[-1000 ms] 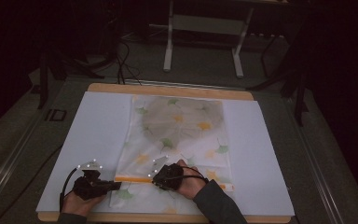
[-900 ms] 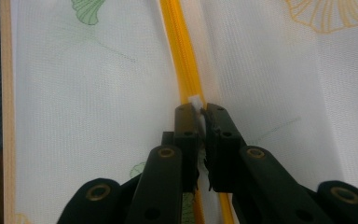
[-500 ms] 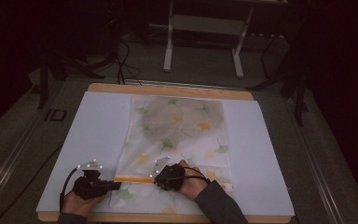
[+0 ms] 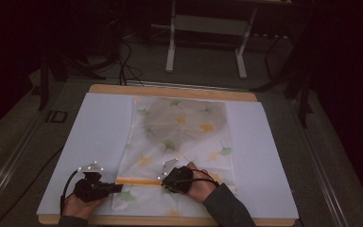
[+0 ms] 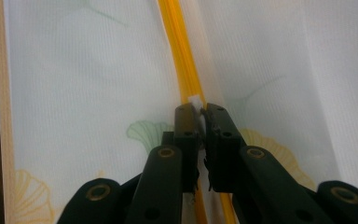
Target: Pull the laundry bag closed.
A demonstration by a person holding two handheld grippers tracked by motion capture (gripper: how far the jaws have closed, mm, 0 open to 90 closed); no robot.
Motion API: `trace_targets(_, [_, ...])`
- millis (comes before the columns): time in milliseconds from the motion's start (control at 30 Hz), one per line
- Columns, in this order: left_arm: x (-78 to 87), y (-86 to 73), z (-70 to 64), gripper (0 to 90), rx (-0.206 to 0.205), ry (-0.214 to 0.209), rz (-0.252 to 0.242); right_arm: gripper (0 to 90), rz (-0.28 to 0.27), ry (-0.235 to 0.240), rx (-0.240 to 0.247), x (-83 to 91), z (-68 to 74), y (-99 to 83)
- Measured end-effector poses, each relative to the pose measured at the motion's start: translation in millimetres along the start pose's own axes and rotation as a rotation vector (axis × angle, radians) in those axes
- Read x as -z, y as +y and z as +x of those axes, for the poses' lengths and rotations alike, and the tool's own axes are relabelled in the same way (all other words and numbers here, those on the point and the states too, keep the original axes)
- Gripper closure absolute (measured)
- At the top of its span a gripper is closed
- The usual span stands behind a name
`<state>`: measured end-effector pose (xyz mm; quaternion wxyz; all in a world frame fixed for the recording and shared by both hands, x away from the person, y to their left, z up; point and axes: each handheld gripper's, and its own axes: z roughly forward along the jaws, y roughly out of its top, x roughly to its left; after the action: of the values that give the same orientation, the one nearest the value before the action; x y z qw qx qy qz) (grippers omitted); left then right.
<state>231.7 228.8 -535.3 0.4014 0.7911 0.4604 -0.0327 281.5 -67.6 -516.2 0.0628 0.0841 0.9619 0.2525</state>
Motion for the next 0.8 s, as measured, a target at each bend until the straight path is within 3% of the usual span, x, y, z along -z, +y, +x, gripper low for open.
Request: trace_targets(800, [1.1, -0.2, 0.6, 87.1, 0.002, 0.0, -0.002, 84.5, 0.034, -0.019, -0.004, 10.2, -1.1, -13.6])
